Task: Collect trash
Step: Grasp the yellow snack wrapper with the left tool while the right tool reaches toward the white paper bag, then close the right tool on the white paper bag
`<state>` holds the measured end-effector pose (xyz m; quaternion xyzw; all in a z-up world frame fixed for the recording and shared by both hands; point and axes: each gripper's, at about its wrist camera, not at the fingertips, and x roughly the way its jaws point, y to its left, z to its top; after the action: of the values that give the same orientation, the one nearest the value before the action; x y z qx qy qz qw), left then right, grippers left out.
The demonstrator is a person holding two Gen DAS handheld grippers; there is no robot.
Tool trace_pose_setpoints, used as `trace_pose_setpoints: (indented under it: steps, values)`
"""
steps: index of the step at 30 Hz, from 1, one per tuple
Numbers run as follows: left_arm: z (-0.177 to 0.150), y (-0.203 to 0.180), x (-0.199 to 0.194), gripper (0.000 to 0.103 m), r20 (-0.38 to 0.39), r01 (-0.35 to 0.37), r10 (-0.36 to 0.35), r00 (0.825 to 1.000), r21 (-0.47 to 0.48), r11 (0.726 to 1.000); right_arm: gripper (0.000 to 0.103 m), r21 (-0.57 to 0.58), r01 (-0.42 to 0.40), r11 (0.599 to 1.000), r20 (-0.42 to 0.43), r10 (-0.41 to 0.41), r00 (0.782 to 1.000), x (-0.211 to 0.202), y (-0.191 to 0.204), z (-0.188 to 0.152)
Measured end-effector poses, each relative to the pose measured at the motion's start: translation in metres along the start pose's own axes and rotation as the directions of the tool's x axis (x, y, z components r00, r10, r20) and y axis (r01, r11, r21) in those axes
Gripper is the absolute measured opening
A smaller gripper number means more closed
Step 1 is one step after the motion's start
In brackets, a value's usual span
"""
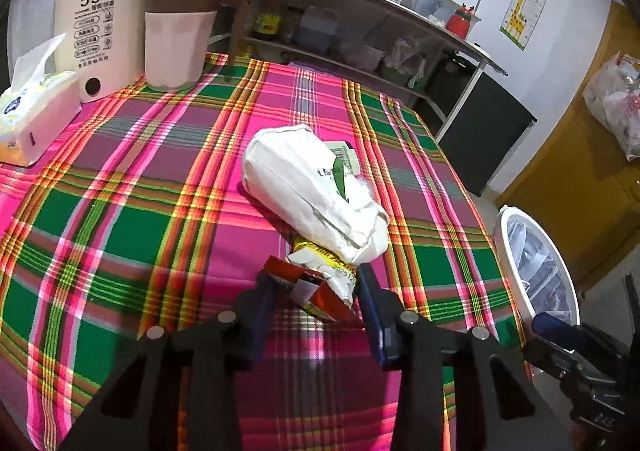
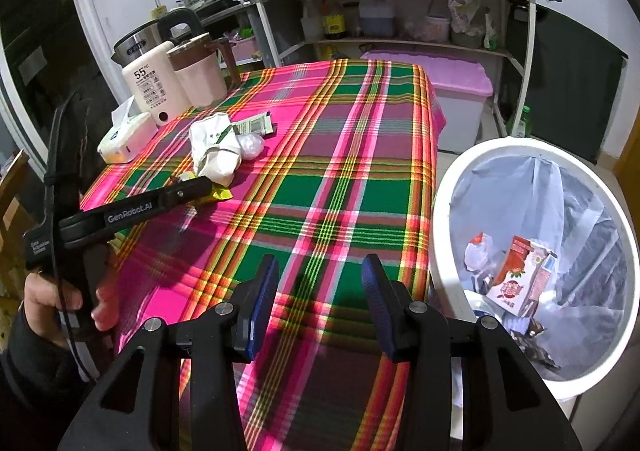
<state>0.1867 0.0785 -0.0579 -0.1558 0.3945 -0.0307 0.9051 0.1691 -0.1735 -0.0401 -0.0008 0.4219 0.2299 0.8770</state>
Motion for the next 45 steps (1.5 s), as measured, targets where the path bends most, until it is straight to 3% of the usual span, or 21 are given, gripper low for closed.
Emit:
trace_pose_setpoints:
  steps: [8,18,29,36,41,45]
  values:
    - [-0.010,0.008,-0.020,0.040,0.027,-0.006,0.006,1.000,0.005,1.000,0.045,-0.022,-0.015,1.000,0.000,0.015,1.000,0.006,0.013,0.011]
    - [-0.015,0.035,-0.045,0.040,0.067,-0.026,0.029,0.997,-0.037,0.999,0.045,-0.086,-0.112,0.990,0.002,0.113,0.994,0.034,0.050,0.043]
    - [-0.018,0.057,-0.050,0.040,0.078,-0.027,0.032,0.996,-0.074,0.997,0.045,-0.018,-0.170,0.985,-0.034,0.169,0.985,0.092,0.056,0.086]
    - [-0.021,0.066,-0.049,0.040,0.076,-0.018,0.025,0.997,-0.091,0.996,0.045,-0.029,-0.243,0.970,-0.105,0.239,0.965,0.109,0.073,0.085]
    - [-0.022,0.070,-0.052,0.040,0.080,-0.016,0.024,0.997,-0.098,0.995,0.045,-0.062,-0.273,0.960,-0.112,0.266,0.958,0.110,0.086,0.084]
    - [-0.023,0.072,-0.055,0.040,0.083,-0.016,0.024,0.996,-0.102,0.995,0.050,-0.094,-0.284,0.954,-0.132,0.271,0.954,0.115,0.096,0.083]
